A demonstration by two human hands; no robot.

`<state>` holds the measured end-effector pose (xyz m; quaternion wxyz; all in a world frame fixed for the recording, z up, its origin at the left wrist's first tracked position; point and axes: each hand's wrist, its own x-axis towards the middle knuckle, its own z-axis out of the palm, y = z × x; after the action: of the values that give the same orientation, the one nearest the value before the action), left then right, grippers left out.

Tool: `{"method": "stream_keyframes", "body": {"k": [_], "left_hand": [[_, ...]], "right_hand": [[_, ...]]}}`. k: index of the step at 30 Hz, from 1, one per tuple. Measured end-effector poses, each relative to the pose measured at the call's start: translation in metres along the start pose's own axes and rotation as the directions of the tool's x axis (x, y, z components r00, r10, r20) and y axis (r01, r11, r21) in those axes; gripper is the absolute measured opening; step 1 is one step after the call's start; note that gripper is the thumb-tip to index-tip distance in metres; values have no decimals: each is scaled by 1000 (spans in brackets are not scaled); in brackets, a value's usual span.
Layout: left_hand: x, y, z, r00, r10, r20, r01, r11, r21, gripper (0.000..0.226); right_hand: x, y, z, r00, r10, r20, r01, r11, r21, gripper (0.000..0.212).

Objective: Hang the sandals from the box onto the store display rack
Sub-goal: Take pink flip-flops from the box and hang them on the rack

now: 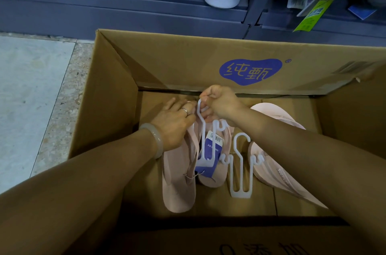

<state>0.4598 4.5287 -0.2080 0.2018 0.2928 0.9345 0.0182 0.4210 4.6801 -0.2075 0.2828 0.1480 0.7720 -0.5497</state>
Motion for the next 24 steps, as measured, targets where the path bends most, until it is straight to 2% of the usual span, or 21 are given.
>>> {"method": "stream_keyframes", "body": {"k": [6, 13, 16, 18, 21, 22, 24], "left_hand": [[-1, -1, -4, 996, -81, -44, 70, 972, -223, 53], [-1, 0, -3, 986, -160, -39, 147, 961, -235, 50], [0, 0, 1, 988, -154, -2, 148, 950, -274, 56], [3, -3, 0, 985, -167, 53, 174, 907, -384, 50], [12, -6, -18, 963, -238, 129, 267, 760, -592, 19], [16, -8, -21, 958, -261, 121, 278, 728, -627, 20], [20, -9, -25, 956, -282, 81, 269, 728, -630, 28]], "right_hand": [[-4, 0, -2, 997, -66, -42, 64, 997, -39, 24], [-8, -10, -5, 994, -66, -91, 63, 997, -35, 24], [-10, -12, -7, 997, -39, -66, 38, 999, -16, 22], [-11, -14, -9, 999, -28, -32, 27, 1000, -10, 20], [-14, -12, -8, 999, -36, 12, 36, 999, 17, 18], [-14, -12, -7, 999, -46, 23, 45, 998, 45, 18], [-15, -14, -5, 997, -62, 39, 58, 993, 100, 17]]}}
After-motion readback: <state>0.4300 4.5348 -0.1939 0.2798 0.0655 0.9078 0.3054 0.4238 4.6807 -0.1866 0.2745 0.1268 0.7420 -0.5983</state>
